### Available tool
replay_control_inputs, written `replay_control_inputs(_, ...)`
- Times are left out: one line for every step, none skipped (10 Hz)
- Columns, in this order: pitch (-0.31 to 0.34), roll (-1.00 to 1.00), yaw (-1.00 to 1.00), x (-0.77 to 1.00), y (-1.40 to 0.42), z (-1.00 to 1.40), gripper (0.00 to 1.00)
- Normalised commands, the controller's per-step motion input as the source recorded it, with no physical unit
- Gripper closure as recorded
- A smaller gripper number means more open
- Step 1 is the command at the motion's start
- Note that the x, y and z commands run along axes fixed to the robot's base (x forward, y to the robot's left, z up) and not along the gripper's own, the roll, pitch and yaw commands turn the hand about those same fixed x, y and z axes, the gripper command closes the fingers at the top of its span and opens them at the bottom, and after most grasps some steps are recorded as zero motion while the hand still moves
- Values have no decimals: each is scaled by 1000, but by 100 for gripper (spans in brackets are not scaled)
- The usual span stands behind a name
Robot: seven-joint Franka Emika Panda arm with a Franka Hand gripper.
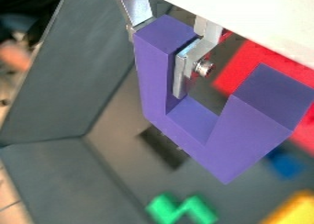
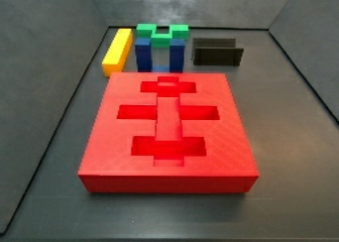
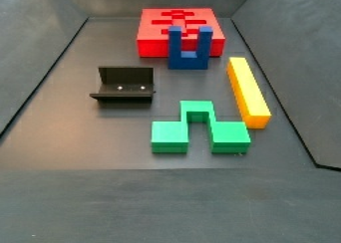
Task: Pick up the purple object. Move up. Place the purple object on the fixture. Regrasp the purple object. Move to above the board. Insert the purple object.
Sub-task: Move to above the board.
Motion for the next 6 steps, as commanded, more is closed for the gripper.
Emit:
replay_control_inputs(27, -1000, -81, -1400, -1266, 229, 100)
replay_control_inputs(30, -1000, -76, -954, -819, 146, 100)
replay_control_inputs(32, -1000, -72, -714, -595, 105, 100)
replay_control_inputs(37, -1000, -68, -277, -185, 43, 100)
replay_control_inputs(40, -1000, -65, -126, -36, 6, 100)
replay_control_inputs(39, -1000, -61, -58, 3, 4, 100)
